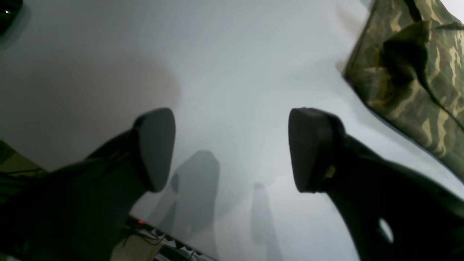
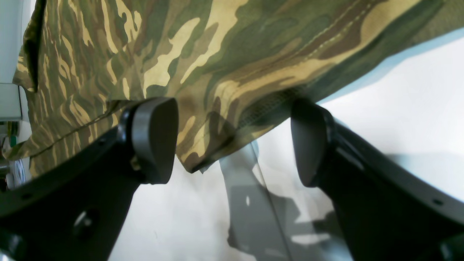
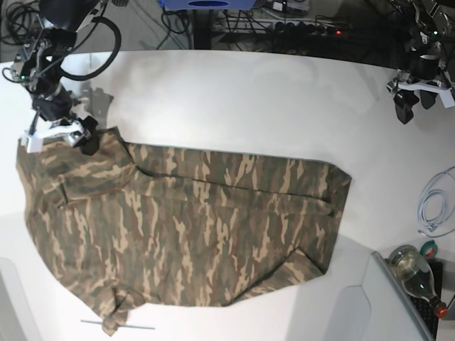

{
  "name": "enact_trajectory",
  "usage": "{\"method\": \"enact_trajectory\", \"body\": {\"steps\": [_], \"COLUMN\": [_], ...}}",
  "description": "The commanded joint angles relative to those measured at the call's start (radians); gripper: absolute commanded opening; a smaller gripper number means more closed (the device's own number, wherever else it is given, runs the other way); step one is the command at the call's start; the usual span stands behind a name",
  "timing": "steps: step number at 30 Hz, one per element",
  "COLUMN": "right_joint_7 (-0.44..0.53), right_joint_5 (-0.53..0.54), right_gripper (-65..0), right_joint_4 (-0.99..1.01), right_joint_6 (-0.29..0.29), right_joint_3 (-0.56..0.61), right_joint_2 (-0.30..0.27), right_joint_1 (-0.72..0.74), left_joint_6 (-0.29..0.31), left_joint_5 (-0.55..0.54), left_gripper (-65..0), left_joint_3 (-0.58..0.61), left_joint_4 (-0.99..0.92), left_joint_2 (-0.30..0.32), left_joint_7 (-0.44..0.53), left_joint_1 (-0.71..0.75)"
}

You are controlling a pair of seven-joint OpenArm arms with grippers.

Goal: Layout the t-shirt on the table in an organized manner, then fold the t-shirt properly
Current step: 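Release the folded edge and raise both grippers away from the shirt, then lower the right gripper to the shirt's folded edge near the collar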

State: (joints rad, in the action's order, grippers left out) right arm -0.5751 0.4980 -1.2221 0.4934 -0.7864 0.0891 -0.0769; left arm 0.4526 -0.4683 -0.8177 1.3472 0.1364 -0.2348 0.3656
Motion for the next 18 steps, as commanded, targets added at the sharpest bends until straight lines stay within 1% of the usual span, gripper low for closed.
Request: {"method": "enact_trajectory", "body": {"steps": [1, 4, 7, 15, 18], "right_joint_7": [-0.004, -0.004, -0.004, 0.000, -0.003], "right_joint_5": [-0.002, -0.002, -0.002, -0.005, -0.006], "right_gripper": [-19.7, -19.7, -19.7, -19.7, -19.7], "right_joint_4": [-0.022, -0.029, -0.023, 0.011, 0.058], "right_joint_6": [-0.002, -0.002, -0.002, -0.002, -0.002], "right_joint_3": [-0.034, -0.095, -0.117, -0.112, -0.112], "right_joint_2": [-0.002, 0.002, -0.007, -0.010, -0.028], "right_joint_1": [0.001, -0.007, -0.005, 0.033, 0.064], "left_joint_6": [0.005, 0.005, 0.005, 0.005, 0.005], "left_joint_5": [-0.011, -0.011, -0.011, -0.011, -0.011], "left_gripper": [-18.8, -18.8, -18.8, -18.8, -18.8], "left_joint_3": [-0.005, -0.005, -0.005, 0.002, -0.002], "left_joint_4": [0.013, 0.013, 0.013, 0.013, 0.013], "left_joint_2": [0.015, 0.015, 0.015, 0.013, 0.013], "left_joint_7": [0.027, 0.027, 0.027, 0.027, 0.027], "left_joint_1": [0.003, 0.003, 0.003, 0.003, 0.003]}}
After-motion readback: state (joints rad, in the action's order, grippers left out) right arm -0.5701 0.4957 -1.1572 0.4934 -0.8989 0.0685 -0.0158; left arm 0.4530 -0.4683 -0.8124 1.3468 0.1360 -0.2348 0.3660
